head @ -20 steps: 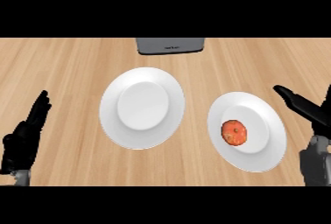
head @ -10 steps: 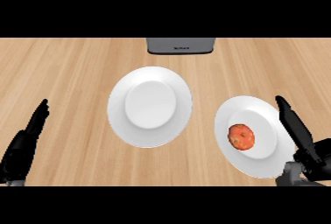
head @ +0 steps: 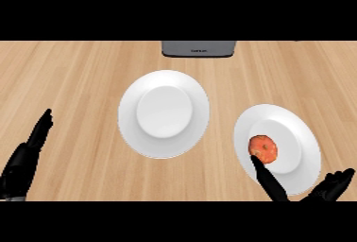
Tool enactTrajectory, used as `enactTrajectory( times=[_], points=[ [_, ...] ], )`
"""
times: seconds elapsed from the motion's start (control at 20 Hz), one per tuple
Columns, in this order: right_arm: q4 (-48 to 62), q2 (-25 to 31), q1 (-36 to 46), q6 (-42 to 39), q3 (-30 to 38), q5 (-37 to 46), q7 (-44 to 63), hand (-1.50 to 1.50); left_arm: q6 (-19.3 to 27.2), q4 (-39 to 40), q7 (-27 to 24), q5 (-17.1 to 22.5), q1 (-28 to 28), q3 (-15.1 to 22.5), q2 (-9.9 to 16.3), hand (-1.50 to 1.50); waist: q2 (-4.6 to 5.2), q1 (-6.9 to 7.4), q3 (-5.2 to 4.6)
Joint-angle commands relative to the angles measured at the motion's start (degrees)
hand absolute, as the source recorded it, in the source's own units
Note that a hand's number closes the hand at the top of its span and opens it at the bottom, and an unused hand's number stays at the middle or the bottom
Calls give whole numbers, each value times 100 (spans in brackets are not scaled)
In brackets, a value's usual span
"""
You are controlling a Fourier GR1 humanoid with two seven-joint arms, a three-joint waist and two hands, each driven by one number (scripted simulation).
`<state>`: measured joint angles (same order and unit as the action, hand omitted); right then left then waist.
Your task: Pick the squash from the plate and place it in the plate
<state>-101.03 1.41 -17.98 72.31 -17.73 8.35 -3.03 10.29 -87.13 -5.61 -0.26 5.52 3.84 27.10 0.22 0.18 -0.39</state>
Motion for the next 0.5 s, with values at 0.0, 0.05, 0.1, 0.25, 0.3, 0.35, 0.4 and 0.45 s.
enactTrajectory(
  times=[0.0,0.05,0.1,0.25,0.3,0.35,0.4,0.45],
  points=[
    [92,146,-523,194,-389,535,976,-150,-156,40,-58,103,-50,-119,86,0,39,88,-9],
    [-129,321,-629,5,-315,533,1313,-150,-80,-40,-193,6,109,24,-50,0,32,103,-9],
    [-47,337,-653,-40,-345,669,1543,-150,-29,35,-95,-93,-48,-37,45,0,49,98,-7],
    [-267,686,-607,-455,-142,793,2405,-150,-213,-36,-205,63,-2,-104,101,0,63,191,-15],
    [-165,911,-708,-690,-98,896,2720,-150,-199,-21,-18,76,-31,-47,5,0,50,137,-1],
    [-335,997,-670,-845,-186,1066,2988,-150,-79,23,-50,-70,-178,7,-50,0,61,127,-8],
    [-505,1144,-653,-1013,10,1027,3395,-150,-13,-7,-144,-170,-18,117,-138,0,54,139,-7],
    [-312,1066,-376,-1100,-88,1296,3697,-150,-124,8,-14,-83,-203,8,-21,0,65,171,-4]
  ],
)
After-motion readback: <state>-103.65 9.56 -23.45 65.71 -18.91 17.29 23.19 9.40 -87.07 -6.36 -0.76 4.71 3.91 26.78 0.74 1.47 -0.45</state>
